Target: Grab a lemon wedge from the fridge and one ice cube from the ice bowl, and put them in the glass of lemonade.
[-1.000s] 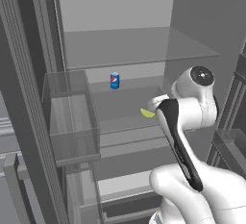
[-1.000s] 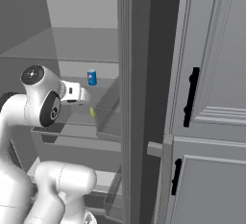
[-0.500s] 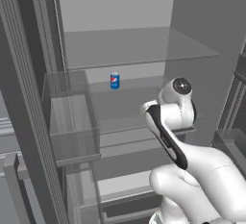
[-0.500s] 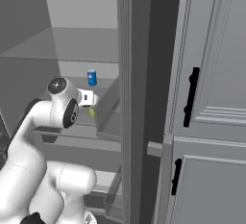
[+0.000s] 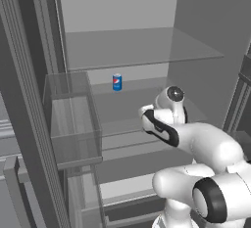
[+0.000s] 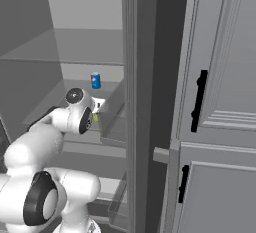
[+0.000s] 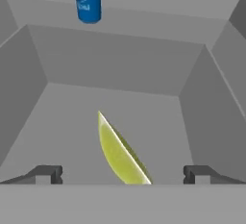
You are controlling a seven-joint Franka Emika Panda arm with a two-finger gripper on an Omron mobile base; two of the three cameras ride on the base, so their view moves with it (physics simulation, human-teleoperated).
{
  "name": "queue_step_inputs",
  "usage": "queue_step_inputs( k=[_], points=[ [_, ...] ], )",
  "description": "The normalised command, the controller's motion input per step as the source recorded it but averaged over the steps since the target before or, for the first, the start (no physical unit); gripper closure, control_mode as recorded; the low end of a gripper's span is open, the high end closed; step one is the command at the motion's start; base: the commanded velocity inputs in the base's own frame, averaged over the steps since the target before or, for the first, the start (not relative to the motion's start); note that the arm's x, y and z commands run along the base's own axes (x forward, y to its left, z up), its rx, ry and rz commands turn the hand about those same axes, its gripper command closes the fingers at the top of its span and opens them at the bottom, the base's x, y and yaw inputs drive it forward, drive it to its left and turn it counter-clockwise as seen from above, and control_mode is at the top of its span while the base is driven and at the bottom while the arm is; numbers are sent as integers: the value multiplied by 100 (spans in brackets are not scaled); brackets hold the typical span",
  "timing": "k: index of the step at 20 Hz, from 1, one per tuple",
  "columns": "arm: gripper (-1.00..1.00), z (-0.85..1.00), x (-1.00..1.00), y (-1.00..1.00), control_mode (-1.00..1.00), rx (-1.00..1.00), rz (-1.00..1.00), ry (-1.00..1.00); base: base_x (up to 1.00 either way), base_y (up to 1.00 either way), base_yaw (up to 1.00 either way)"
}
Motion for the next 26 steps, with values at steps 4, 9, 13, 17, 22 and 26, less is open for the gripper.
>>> queue_step_inputs(
  k=[4,9,13,17,22,26],
  points=[
    [-100,-16,0,0,-100,3,0,9,0,0,0],
    [-100,-38,22,0,-100,1,0,9,0,0,0],
    [-100,-26,42,0,-100,0,0,1,0,0,0],
    [100,-27,34,0,-100,0,0,0,0,0,0],
    [100,-27,24,0,-100,-1,0,-2,0,0,0],
    [100,-1,0,0,-100,0,0,-1,0,0,0]
  ],
)
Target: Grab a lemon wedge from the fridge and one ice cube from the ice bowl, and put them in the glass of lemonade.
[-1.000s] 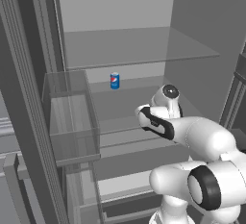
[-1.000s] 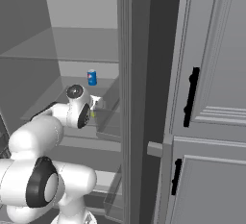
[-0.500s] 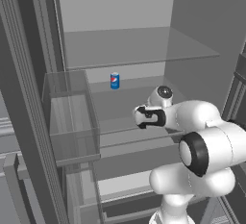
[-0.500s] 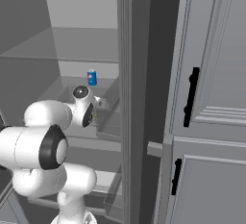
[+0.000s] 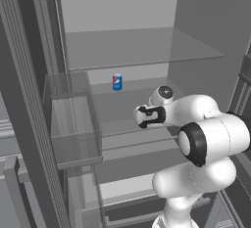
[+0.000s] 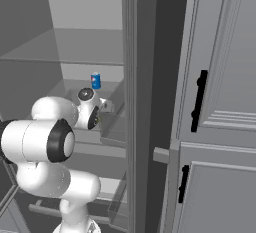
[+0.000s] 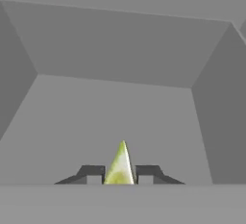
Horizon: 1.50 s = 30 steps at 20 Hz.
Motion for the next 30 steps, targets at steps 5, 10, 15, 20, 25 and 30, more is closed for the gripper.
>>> queue_step_inputs(
  k=[5,10,15,20,25,30],
  points=[
    [100,0,-19,-3,-100,0,0,-13,0,0,0],
    [100,48,-53,-1,-100,0,0,-39,0,0,0],
    [100,100,-51,0,-100,0,-1,-12,0,0,0],
    [100,100,-67,-1,-100,3,-9,18,0,0,0],
    [100,100,-88,-5,-100,3,-9,35,0,0,0],
    [100,64,-100,-19,-100,2,-5,23,0,0,0]
  ],
)
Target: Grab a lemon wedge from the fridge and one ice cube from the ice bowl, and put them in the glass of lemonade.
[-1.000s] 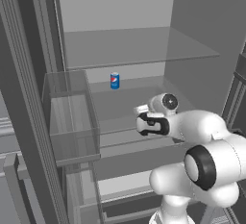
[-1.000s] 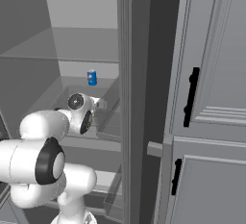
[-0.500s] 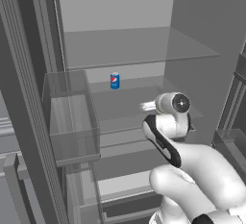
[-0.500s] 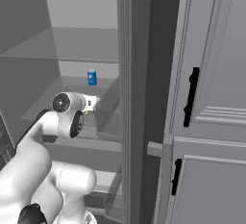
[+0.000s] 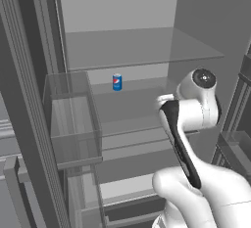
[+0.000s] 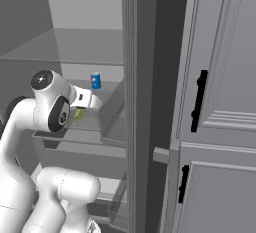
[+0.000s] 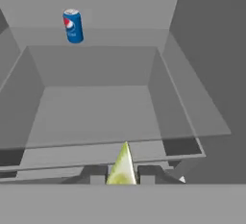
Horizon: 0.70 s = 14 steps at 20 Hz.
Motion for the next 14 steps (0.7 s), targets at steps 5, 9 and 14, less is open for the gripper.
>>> queue_step_inputs(
  k=[5,9,14],
  points=[
    [100,2,-20,-3,100,0,0,1,-80,-6,0],
    [100,0,0,0,100,0,0,0,-100,8,20],
    [100,0,0,0,100,0,0,0,-97,40,54]
  ],
)
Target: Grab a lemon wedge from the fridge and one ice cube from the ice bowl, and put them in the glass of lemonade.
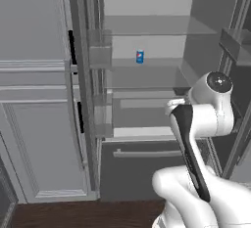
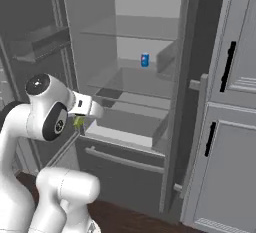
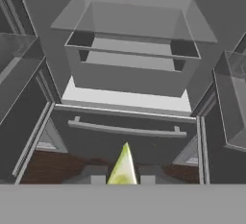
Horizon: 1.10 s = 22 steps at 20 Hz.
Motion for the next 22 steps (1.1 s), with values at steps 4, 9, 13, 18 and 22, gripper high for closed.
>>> queue_step_inputs(
  k=[4,9,13,18,22],
  points=[
    [100,0,0,0,100,0,0,0,-75,44,68],
    [100,0,0,0,100,0,0,0,-52,45,75],
    [100,0,0,0,100,0,0,0,-19,87,73],
    [100,0,0,0,100,0,0,0,62,82,51],
    [100,0,0,0,100,0,0,0,100,19,29]
  ],
)
